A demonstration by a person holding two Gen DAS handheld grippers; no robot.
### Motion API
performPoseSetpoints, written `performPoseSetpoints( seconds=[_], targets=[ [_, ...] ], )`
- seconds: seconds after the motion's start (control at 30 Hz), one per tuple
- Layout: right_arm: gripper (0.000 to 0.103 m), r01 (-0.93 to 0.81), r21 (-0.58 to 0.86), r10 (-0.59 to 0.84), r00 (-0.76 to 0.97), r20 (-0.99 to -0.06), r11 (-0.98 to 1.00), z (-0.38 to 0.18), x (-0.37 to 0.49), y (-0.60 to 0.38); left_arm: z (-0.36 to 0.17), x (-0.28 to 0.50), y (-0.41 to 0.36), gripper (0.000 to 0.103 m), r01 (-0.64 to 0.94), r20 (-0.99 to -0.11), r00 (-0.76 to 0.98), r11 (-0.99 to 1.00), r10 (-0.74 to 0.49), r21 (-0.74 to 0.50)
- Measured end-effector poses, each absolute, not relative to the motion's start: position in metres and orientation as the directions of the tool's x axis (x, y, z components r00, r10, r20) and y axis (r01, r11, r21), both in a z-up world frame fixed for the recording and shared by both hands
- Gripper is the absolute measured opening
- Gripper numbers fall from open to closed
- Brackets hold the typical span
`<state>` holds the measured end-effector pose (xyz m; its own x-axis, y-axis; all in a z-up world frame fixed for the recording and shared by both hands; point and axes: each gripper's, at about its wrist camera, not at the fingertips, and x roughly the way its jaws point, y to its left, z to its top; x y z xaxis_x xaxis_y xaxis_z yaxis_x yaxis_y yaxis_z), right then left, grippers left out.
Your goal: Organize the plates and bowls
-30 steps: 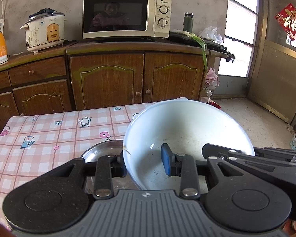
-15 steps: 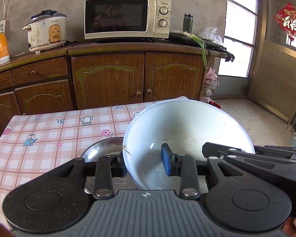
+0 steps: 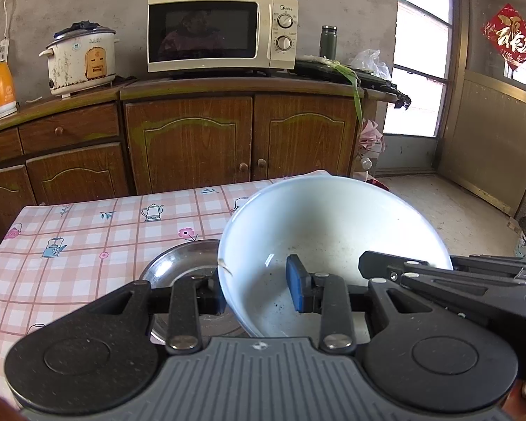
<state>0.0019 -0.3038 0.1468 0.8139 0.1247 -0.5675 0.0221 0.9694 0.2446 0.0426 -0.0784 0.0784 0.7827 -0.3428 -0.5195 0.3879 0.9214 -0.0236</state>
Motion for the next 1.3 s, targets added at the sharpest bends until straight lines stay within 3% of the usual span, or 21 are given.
performPoseSetpoints(
  seconds=[1.3],
  targets=[
    [0.022, -0.006, 0.240, 0.144, 0.814, -0.563, 0.971, 0.148, -0.027, -0.296, 0.074, 0.014, -0.064, 0.033, 0.389, -0.515, 0.785, 0.921, -0.346, -0.025]
  ],
)
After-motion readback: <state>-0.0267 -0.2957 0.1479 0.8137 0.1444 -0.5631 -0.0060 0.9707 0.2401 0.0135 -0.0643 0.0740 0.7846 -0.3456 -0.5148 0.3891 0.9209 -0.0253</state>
